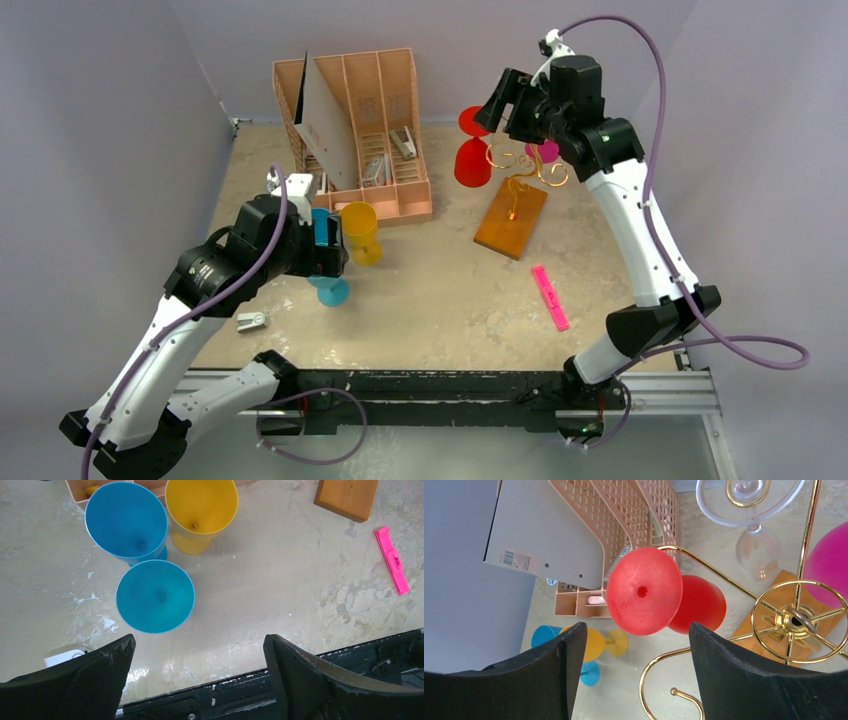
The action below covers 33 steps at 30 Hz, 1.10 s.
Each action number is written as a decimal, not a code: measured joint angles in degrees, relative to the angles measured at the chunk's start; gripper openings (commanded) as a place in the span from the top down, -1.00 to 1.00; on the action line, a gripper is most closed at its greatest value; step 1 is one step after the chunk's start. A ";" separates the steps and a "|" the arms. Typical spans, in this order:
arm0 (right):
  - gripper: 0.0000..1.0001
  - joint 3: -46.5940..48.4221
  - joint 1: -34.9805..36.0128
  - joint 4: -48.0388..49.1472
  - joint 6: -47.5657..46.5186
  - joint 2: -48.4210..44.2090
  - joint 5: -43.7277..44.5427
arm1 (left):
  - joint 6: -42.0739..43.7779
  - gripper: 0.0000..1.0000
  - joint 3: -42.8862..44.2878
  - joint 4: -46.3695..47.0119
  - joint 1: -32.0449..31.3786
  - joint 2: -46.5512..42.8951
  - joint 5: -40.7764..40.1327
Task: Take the wine glass off the wine glass rack
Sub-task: Pick up the wine glass from the wine rack.
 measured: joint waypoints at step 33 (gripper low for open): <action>0.27 -7.06 -3.58 10.34 4.70 0.28 -3.32 | 1.44 -0.94 0.07 -0.02 0.00 -2.14 4.59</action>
